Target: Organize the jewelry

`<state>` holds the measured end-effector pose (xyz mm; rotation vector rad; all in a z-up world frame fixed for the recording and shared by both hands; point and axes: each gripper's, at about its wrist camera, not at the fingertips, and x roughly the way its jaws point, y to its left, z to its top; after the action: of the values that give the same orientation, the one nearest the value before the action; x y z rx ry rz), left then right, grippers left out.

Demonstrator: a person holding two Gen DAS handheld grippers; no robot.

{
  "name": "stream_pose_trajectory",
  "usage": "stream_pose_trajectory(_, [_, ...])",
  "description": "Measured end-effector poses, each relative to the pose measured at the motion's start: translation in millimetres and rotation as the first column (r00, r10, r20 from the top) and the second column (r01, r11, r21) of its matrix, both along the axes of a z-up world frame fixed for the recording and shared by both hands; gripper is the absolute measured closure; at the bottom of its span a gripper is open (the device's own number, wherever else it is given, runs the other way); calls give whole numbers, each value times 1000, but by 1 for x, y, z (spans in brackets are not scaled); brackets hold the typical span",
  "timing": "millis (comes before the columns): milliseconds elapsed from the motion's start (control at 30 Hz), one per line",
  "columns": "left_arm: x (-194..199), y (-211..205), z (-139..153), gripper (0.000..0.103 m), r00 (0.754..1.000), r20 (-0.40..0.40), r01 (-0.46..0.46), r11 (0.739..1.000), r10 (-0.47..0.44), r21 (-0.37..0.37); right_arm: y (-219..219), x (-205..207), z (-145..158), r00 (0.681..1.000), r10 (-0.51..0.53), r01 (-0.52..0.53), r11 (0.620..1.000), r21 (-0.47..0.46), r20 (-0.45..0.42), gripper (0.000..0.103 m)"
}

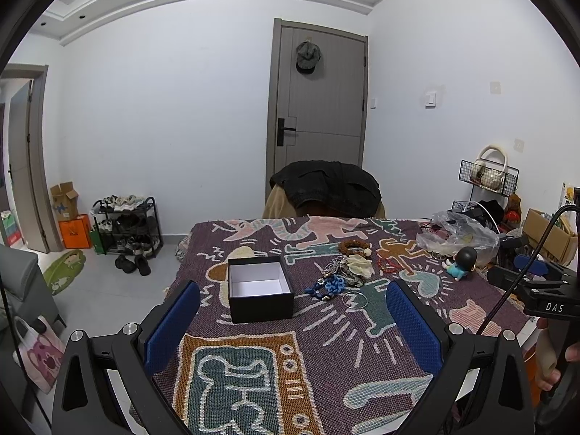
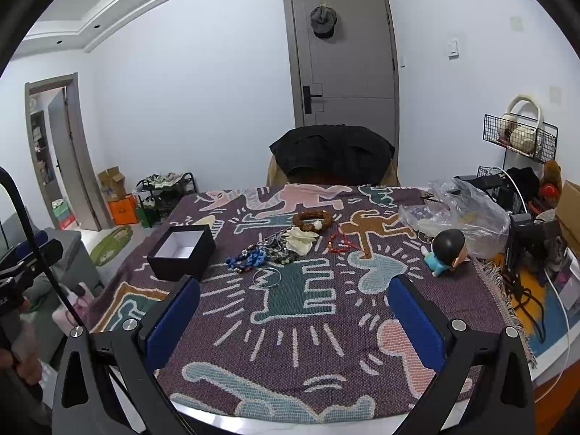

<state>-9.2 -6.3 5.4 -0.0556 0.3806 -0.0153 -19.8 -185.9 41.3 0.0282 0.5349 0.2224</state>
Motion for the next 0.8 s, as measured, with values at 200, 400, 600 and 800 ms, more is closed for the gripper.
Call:
stream_pose_trajectory(200, [0,0,0,1,1000,0,-1,1000,1,0,-1,0,-1,1000,0,0,1000,1,-2,0])
stream_pose_trajectory(400, [5,-3,3,1,1000,-8,1,1000,-1,1,-4,4,-1,1000,8,-8,1000,16,-17,0])
stream_pose_trajectory(600, [18,-1,6,1,1000,-19,0,1000,0,-2,-10,20,4,999,-5,7,999,34,-40,0])
stream_pose_trajectory(800, [38,-3,7,1,999,-41,25,1000,-25,-5,-18,45,3,994,2,8,995,95,-107,0])
